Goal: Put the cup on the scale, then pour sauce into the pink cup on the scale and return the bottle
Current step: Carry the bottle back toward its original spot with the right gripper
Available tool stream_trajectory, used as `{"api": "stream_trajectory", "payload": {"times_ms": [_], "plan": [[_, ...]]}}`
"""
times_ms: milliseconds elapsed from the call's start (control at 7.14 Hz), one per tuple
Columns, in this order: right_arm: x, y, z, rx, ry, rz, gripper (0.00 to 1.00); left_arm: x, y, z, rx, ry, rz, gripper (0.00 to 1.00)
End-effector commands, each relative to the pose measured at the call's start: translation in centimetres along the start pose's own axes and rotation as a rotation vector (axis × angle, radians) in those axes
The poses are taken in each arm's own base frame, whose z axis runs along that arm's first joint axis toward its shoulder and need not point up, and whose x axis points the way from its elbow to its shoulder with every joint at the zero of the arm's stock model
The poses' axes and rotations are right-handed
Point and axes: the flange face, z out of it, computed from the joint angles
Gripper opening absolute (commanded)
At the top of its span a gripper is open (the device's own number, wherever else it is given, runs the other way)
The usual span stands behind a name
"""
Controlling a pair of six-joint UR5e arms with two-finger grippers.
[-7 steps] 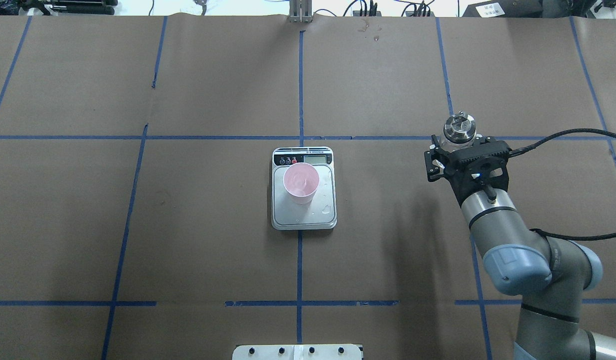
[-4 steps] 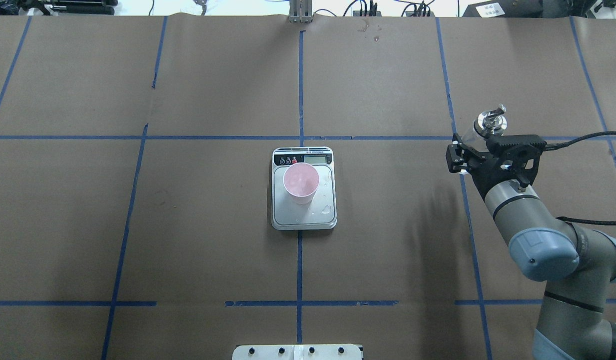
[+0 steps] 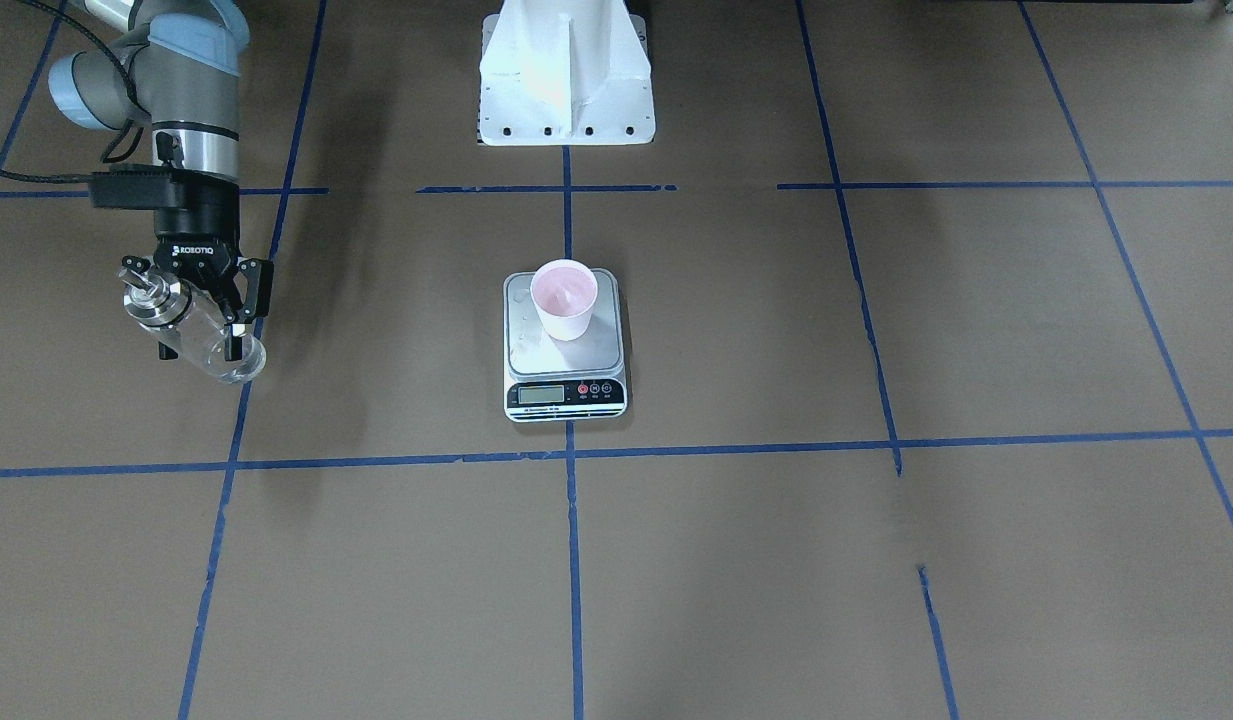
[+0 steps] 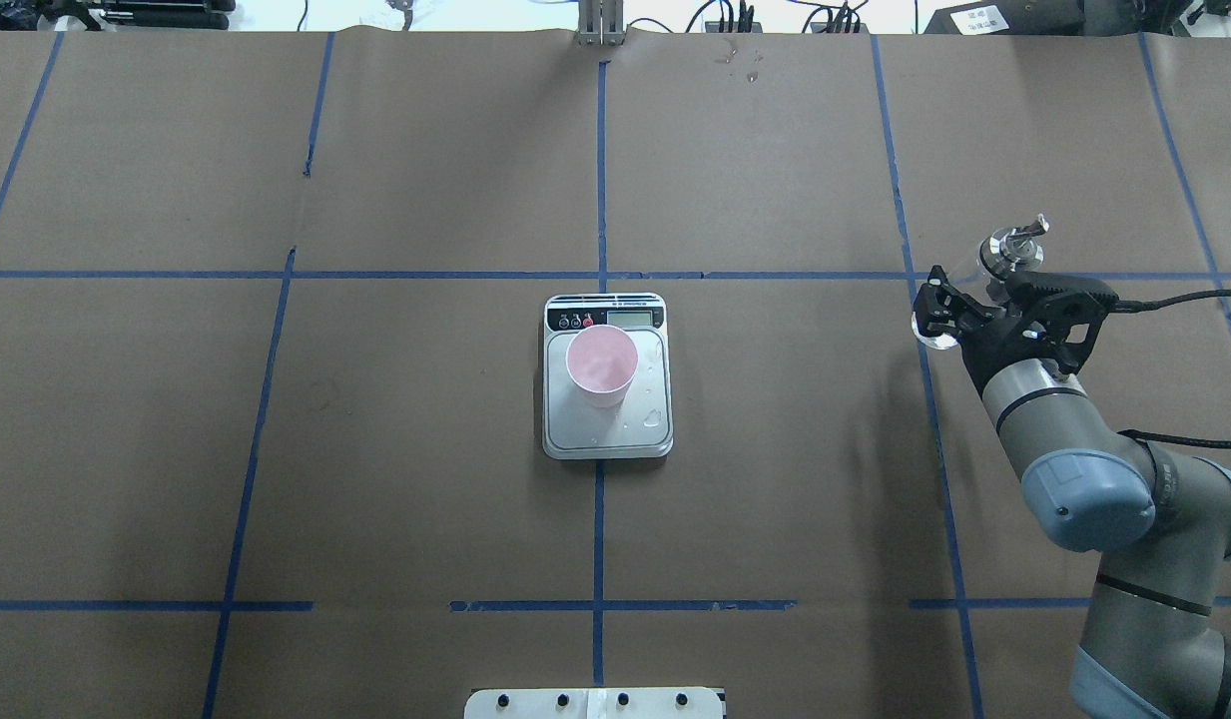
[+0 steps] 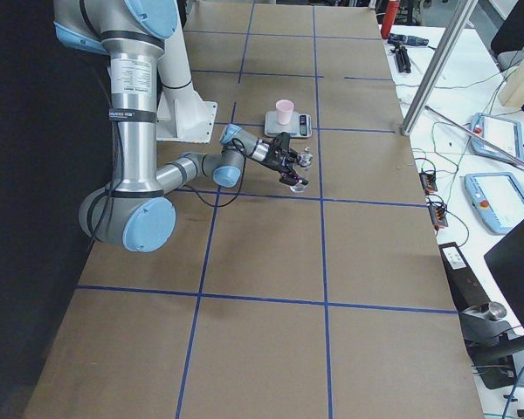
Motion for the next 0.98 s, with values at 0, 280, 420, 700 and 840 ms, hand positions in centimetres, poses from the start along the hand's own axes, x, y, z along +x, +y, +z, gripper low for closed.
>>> {"api": "stream_trajectory", "payload": {"times_ms": [0, 280, 420, 700, 840], "plan": [[0.7, 1.7, 1.3, 0.013, 0.03, -0.012, 0.0, 0.1, -0.1, -0.1, 0.001, -0.001, 0.002, 1.0], [0.0, 2.2, 1.4, 0.026, 0.027, -0.016, 0.0, 0.0, -0.1, 0.0, -0.001, -0.004, 0.001, 1.0], [-0.7, 2.9, 1.0, 0.016, 0.014, -0.02, 0.0, 0.0, -0.1, 0.0, -0.001, -0.004, 0.001, 1.0], [-1.0, 3.5, 0.7, 0.013, 0.007, -0.027, 0.0, 0.0, -0.1, 0.0, -0.001, -0.005, 0.001, 1.0], [-0.9, 3.6, 0.6, 0.01, 0.007, -0.028, 0.0, 0.0, -0.1, 0.0, -0.001, -0.005, 0.001, 1.0]]}}
